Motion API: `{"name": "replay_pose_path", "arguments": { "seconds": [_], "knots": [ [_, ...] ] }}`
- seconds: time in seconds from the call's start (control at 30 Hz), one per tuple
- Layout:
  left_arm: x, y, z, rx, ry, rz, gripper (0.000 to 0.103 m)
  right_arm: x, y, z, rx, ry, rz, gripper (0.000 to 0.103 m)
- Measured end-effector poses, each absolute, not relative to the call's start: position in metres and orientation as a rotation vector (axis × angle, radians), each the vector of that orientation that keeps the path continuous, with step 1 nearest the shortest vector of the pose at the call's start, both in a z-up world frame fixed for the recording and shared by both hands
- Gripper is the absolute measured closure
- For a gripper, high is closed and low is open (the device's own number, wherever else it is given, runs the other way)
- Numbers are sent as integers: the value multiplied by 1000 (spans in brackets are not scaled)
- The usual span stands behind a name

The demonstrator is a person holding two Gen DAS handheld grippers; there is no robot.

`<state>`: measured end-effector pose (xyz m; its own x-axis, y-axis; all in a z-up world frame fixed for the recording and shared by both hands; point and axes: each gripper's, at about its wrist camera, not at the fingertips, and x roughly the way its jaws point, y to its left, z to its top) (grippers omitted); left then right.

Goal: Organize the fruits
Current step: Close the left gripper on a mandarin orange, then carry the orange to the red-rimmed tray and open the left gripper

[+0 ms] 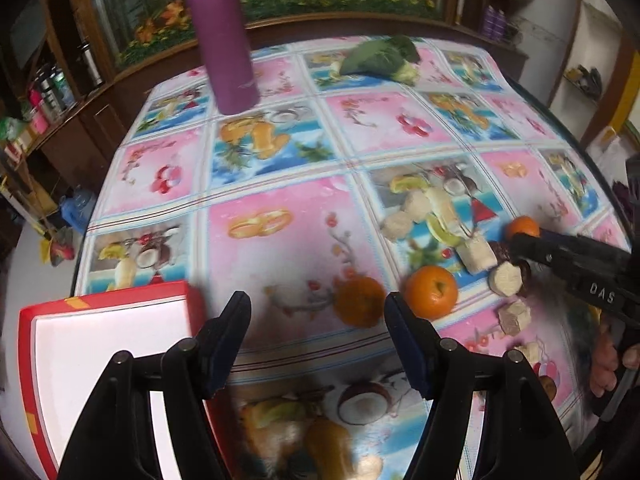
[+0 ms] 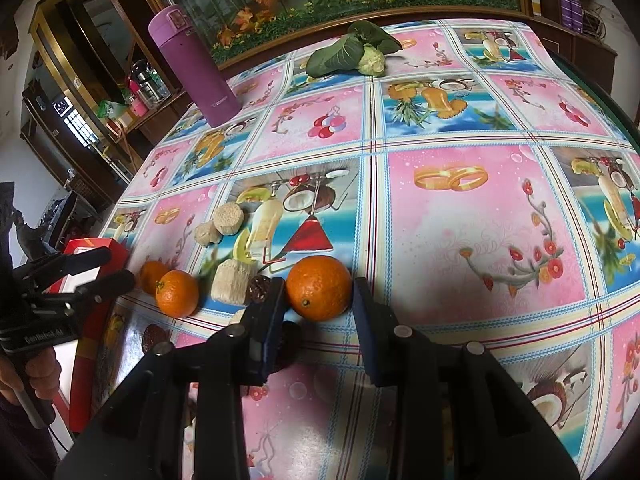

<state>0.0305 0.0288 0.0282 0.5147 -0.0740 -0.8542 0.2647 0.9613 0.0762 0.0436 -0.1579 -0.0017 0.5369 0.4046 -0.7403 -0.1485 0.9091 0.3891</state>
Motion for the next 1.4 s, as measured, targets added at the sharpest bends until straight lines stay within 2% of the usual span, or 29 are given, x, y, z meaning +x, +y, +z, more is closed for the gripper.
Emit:
{"name": "replay_pose_path", "arguments": {
  "seconds": [0.33,0.37,0.4,0.43,0.6,0.83,1.07,1.27,1.4],
  "knots": [
    [42,21,7,190,1072,-253,35,43,-158,-2,293,948,334,67],
    [43,19,6,190,1073,-256,40,43,-157,-2,292,948,334,67],
    [44,18,4,188,1076,-261,50,43,-157,-2,289,947,335,67],
    [44,17,2,182,1085,-269,56,43,-157,-1,284,946,335,67],
    [41,14,0,173,1069,-295,73,44,-157,-1,282,946,335,68],
    [31,28,12,121,1036,-280,73,38,-163,5,301,891,305,68],
    [-27,74,60,32,896,-185,73,14,-151,37,272,768,278,68],
    [-85,147,84,-46,811,-29,73,-13,-66,61,281,791,530,68],
    [-114,194,78,-76,818,83,73,-33,10,66,241,829,707,68]
  ]
}}
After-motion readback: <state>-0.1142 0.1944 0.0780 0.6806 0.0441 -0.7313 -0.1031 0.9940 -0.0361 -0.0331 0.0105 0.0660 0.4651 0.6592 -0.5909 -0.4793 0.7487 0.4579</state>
